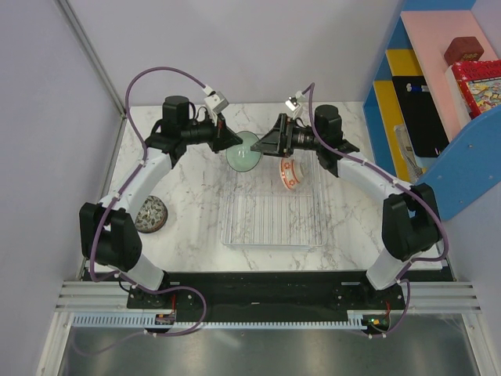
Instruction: Load the bowls into the dish rack
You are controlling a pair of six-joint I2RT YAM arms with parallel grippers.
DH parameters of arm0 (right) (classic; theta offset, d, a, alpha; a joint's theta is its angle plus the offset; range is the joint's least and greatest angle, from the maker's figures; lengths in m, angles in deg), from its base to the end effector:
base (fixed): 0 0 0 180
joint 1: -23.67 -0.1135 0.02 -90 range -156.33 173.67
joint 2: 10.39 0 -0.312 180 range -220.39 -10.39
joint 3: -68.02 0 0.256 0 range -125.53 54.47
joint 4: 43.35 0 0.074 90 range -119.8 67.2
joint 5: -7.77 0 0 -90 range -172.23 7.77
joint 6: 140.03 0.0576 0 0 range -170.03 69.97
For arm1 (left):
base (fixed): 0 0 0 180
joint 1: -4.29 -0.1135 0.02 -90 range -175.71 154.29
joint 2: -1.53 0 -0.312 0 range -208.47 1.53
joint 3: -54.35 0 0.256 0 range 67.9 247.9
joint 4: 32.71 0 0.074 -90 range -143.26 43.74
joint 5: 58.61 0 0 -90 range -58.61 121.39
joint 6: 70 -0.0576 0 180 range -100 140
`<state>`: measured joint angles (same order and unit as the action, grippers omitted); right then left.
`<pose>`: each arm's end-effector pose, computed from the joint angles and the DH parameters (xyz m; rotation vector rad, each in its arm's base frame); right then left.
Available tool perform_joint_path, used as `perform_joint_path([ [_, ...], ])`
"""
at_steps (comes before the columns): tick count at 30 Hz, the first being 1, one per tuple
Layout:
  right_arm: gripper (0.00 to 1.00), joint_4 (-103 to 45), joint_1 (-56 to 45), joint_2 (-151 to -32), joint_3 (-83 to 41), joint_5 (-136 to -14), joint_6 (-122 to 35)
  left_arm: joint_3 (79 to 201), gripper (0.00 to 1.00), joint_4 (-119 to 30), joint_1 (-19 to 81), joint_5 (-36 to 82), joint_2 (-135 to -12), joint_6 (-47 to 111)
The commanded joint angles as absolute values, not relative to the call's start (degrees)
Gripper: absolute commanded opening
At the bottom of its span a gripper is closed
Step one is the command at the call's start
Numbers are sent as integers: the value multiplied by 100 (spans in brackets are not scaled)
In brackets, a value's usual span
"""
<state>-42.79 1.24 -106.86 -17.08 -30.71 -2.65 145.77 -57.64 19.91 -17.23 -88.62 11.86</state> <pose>0.3651 0.1995 0.3503 -0.3126 1.9981 1.6191 0.3538 -0.1438 0.3862 0.9229 1.7118 -0.9203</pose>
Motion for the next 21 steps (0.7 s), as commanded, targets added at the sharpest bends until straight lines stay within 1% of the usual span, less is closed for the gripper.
perform_joint_path([
  [1, 96, -5114, 108, -10777, -1681, -2722, 217, 14806, 2, -5312, 2055, -1968, -8584, 1499],
  [6, 97, -5177, 91, -10777, -1785, -2625, 139, 14753, 2, -5303, 2064, -1740, -8575, 1482],
  [8, 98, -4644, 91, -10786, -2013, -2686, -385, 14771, 2, -5390, 2064, -1564, -8592, 1429],
  [9, 98, -4319, 91, -10778, -2345, -2704, -711, 14788, 2, -5547, 2064, -1424, -8636, 1368],
  [10, 98, -3768, 100, -10751, -2470, -2782, -966, 14806, 2, -5610, 2064, -1344, -8654, 1341],
  [12, 98, -3499, 134, -10690, -2595, -2879, -1345, 14762, 2, -5654, 2064, -1186, -8645, 1288],
  [18, 98, -3279, 223, -10269, -2200, -3512, -1751, 14657, 2, -5698, 2055, -1168, -8488, 1271],
  [21, 98, -3279, 328, -10250, -2120, -3460, -1690, 14665, 2, -5698, 2064, -1159, -8426, 1253],
])
